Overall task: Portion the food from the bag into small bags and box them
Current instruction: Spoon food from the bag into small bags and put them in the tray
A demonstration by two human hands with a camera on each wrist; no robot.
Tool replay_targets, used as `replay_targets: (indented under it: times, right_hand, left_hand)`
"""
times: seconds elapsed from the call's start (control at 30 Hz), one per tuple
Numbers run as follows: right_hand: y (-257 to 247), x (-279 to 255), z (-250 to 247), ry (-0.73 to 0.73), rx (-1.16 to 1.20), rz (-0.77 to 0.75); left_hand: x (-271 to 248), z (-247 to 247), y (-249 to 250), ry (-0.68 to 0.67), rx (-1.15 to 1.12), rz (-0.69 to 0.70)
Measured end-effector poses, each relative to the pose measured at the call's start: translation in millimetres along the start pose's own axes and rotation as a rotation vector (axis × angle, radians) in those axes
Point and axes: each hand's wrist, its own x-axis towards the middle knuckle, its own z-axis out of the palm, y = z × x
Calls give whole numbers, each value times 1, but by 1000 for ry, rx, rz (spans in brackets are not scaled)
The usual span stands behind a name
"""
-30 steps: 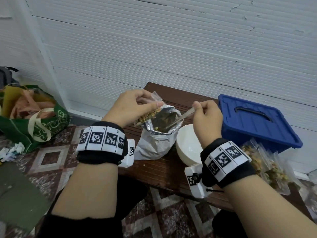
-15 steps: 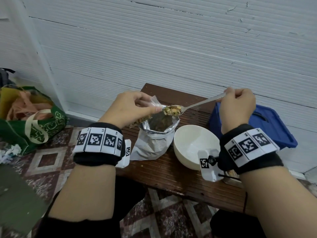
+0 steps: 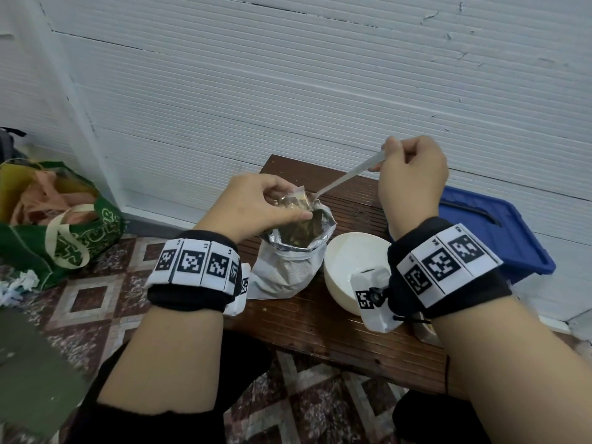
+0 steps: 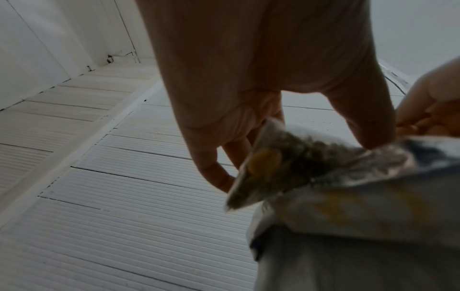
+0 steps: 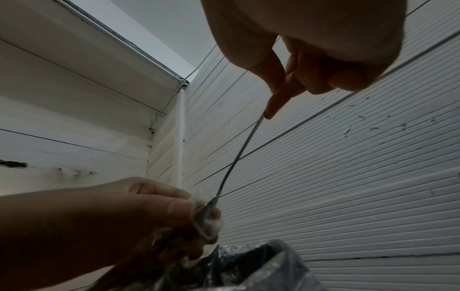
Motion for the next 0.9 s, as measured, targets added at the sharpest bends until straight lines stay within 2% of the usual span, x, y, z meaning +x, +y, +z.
replay_targets:
  times: [0.13,0.23,0.37,0.47,0.57,0.67,0.73,0.9]
  right_hand:
    - [-11,-13,2,-38,64,-218]
    - [-14,-14,-2,24,135,-345]
    - [-13,-9,-11,165,213,-310]
    - [-3,-9,-14,188,152,-237]
    - [13,-21,-10,67,-36,-203]
    - [33,-44,2,-137,-225,-260]
    - [47,-57,10,-224,-305,-308]
    - [62,-64,16,-245,-376,-319]
  left_hand:
    - [1,2,-1,43,20,7]
    - [0,-2,-1,89,-32,-17]
    - [-2,-10,0,140,-110,-23]
    - [-2,-15,-1,204,-148,-8]
    - [-3,-18,5,231,-229,22]
    - [-3,-14,13,238,-349,73]
    - [-3,-10,19,230,-417,96]
    - [-1,1,32,186,-499,129]
